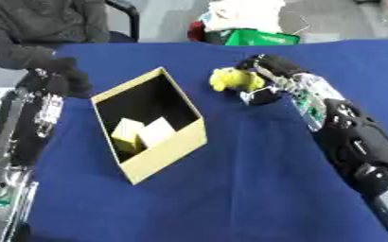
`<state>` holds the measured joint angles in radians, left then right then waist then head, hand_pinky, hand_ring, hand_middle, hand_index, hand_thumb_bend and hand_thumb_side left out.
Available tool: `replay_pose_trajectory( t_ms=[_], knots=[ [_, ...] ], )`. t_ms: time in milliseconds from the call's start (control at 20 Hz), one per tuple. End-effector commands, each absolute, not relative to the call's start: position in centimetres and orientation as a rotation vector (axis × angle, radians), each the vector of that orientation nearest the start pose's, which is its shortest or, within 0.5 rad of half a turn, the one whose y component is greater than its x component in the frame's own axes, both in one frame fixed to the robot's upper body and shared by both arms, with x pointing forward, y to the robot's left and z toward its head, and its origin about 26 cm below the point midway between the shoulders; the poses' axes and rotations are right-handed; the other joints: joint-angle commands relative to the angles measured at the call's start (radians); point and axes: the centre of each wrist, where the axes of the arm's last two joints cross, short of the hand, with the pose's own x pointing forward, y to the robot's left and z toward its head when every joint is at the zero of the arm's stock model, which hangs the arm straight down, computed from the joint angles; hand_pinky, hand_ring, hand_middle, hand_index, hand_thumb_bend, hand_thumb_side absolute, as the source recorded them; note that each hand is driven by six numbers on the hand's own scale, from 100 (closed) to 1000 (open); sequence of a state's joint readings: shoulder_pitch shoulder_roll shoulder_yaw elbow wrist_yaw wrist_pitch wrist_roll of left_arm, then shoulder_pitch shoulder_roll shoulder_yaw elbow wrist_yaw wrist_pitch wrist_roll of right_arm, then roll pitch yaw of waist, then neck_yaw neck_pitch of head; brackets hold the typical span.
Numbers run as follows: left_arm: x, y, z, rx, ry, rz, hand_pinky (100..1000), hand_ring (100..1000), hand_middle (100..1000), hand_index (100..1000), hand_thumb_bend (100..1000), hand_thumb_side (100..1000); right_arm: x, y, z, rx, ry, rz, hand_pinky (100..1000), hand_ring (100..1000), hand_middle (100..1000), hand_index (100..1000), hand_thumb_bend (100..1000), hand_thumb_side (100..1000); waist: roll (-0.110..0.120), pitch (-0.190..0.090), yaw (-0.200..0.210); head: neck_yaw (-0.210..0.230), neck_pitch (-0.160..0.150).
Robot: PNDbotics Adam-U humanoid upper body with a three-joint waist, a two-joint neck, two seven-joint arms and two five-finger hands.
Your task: Pick up objects on the table and place them in the box.
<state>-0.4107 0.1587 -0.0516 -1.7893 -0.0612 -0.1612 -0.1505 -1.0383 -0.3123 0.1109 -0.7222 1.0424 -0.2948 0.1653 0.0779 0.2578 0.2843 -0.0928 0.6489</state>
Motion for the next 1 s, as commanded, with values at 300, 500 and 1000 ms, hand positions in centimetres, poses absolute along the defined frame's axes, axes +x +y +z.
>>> replay_pose_trajectory(
  t_ms=[300, 500, 1000],
  knots=[
    [34.1, 21.4, 18.0, -0.049, -2.334, -0.512, 630, 648, 618, 823, 107, 692, 50.1, -23.6, 17.9, -0.961, -1.599, 1.487, 764, 802, 391, 568, 100, 100, 0.000, -0.016, -0.008, -0.002, -0.012],
    [34.1, 21.5, 18.0, -0.048, -2.334, -0.511, 631, 648, 619, 823, 106, 692, 50.0, -23.4, 18.3, -0.983, -1.671, 1.446, 724, 755, 289, 478, 100, 100, 0.000, -0.020, -0.014, -0.002, -0.011],
    [34.0, 21.6, 17.8, -0.044, -2.328, -0.514, 632, 649, 619, 823, 105, 688, 49.0, -20.2, 21.4, -0.916, -1.902, 1.513, 712, 737, 254, 448, 100, 100, -0.001, -0.043, -0.033, -0.008, -0.003]
  ],
)
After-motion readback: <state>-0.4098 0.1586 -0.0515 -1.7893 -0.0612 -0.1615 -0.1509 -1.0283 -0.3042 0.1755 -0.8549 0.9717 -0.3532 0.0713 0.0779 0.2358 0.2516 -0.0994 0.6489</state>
